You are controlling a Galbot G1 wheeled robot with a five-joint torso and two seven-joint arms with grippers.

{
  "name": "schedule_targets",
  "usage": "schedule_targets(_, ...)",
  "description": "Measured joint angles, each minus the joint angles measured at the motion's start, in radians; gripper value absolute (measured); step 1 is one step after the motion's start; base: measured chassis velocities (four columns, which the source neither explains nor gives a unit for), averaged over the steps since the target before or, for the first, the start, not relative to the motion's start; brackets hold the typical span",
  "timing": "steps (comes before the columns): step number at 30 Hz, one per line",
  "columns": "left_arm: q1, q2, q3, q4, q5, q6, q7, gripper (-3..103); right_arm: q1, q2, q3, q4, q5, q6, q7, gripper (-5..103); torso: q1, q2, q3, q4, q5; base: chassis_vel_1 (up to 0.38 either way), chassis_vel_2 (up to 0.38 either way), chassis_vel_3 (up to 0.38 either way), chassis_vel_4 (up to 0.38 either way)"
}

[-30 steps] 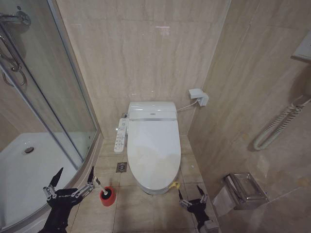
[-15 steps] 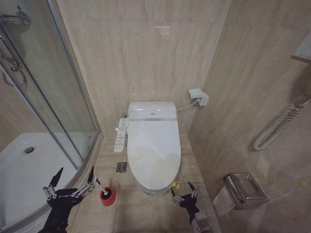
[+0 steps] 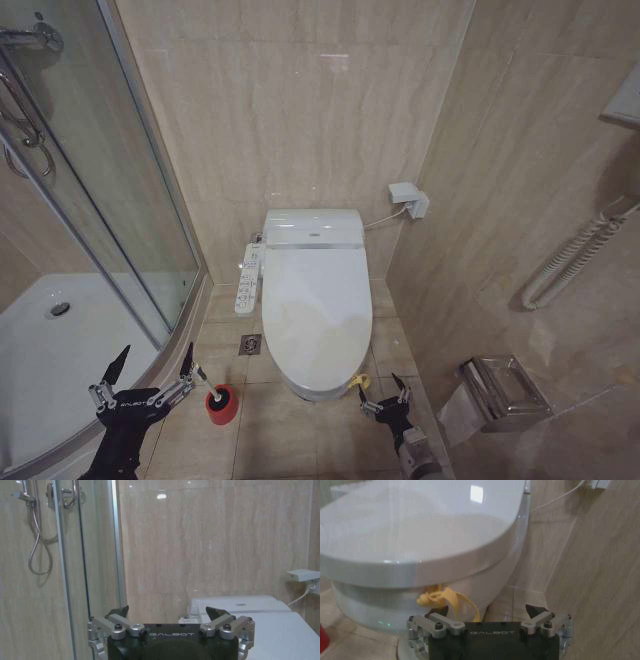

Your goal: Open the toilet lid, clean the toilet bowl with a toilet brush, close the toilet lid, and flush.

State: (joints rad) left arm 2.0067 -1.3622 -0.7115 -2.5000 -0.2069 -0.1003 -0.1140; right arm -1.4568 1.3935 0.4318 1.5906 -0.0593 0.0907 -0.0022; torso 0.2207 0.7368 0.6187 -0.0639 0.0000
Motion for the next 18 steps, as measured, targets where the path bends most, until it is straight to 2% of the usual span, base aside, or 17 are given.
schedule_targets(18, 0.0, 0.0, 0.0, 0.0, 0.0, 0.0, 0.0, 100, 0.098, 0.01, -0.016, -0.138, -0.013, 0.031, 0.014, 100, 0.0, 0.0, 0.0, 0.0001, 0.0, 0.0, 0.0, 0.0, 0.0)
